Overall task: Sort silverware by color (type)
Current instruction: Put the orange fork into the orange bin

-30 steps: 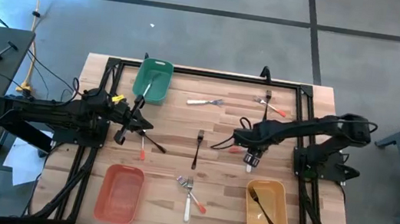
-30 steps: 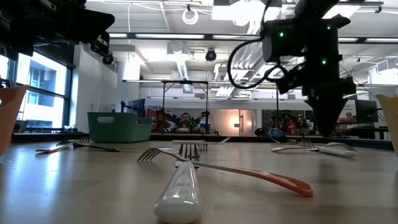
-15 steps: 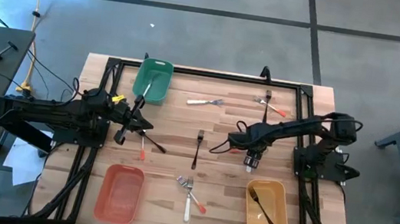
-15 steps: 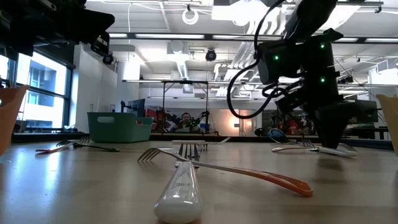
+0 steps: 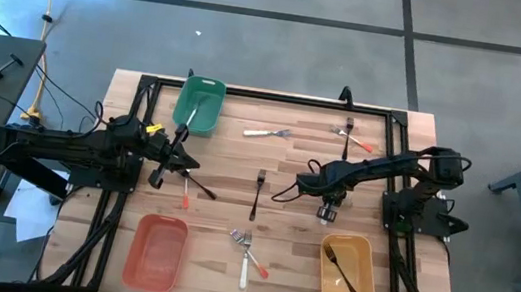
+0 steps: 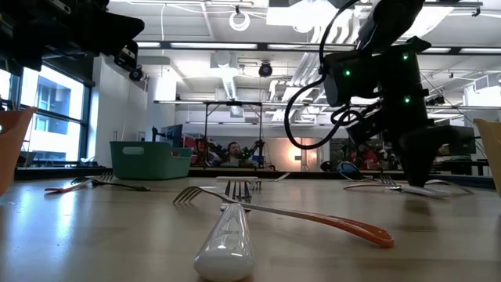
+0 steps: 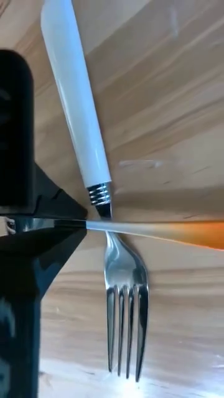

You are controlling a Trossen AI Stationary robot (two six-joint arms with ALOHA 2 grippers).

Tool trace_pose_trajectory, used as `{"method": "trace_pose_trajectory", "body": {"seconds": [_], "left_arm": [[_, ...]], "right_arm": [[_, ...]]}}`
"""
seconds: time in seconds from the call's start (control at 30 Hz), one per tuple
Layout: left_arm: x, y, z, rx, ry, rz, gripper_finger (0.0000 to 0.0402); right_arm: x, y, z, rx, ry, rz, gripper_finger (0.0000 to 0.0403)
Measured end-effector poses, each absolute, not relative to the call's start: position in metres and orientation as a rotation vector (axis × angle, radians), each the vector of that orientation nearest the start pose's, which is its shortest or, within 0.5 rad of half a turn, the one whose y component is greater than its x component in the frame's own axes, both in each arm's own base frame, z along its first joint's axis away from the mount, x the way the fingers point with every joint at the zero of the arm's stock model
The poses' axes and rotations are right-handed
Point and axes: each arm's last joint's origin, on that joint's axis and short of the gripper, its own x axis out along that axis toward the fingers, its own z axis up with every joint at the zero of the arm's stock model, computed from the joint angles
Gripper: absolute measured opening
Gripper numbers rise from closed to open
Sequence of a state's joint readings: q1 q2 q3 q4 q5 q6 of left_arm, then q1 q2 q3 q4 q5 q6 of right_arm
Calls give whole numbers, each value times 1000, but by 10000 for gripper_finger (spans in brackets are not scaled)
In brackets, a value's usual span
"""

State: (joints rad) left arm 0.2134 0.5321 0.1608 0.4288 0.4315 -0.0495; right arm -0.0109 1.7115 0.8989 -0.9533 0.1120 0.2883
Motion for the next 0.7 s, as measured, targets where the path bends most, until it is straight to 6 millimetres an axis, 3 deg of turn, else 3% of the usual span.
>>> {"method": "trace_pose_trajectory", "body": {"seconds": [0.13, 0.37, 0.57, 0.7], "left_arm": [[136, 17, 210, -32, -46, -219, 1], [136, 17, 209, -32, -44, -219, 1], [136, 17, 209, -32, -44, -219, 1], [136, 17, 209, -33, -44, -219, 1]], "right_arm": [[244, -3, 135, 124, 1775, -358, 16], [235, 6, 155, 160, 1744, -385, 3], [229, 16, 180, 172, 1590, -429, 1], [230, 24, 197, 157, 1398, -453, 0]]}}
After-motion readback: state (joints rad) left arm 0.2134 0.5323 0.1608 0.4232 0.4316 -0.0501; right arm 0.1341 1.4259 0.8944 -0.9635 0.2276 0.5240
